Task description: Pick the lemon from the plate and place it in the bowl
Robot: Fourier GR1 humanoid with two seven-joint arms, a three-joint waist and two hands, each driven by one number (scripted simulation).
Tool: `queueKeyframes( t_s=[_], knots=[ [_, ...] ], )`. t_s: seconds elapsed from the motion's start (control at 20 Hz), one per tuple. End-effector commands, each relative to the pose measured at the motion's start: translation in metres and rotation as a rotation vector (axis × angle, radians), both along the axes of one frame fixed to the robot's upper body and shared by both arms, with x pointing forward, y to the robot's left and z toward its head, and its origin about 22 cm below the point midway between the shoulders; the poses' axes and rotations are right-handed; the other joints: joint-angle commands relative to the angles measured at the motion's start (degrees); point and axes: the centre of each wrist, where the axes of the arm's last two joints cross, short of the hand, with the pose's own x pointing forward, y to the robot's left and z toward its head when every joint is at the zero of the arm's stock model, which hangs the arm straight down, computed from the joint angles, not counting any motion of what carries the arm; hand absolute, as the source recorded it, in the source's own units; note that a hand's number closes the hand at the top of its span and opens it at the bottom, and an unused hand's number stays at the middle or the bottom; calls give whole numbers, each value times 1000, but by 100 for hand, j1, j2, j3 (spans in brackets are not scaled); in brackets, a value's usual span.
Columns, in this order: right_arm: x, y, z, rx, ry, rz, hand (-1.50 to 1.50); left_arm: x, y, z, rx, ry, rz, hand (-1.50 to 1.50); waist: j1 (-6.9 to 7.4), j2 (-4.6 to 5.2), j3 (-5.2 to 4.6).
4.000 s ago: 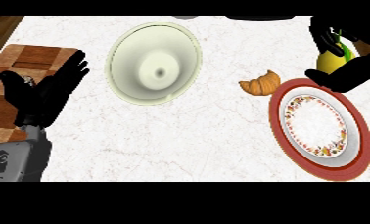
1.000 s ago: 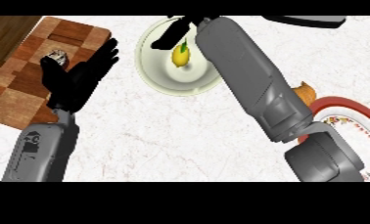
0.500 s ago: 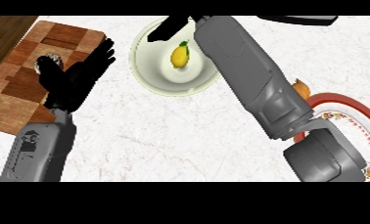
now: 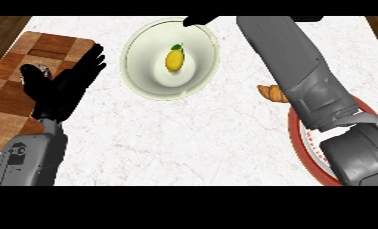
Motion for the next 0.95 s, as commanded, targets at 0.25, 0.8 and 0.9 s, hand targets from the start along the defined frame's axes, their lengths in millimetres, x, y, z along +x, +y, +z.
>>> queueKeyframes(
  t_s=[0.25,0.8,0.9],
  knots=[
    [7,-82,24,81,-117,217,-150,-5,6,-4,-7,38,52,0,-362,-136,5],
    [-21,-196,-23,347,13,535,150,-21,30,-19,-3,37,120,0,-709,-236,3],
    [-35,-217,-18,285,-25,547,150,-27,37,-18,5,30,137,0,-677,-242,1]
  ],
)
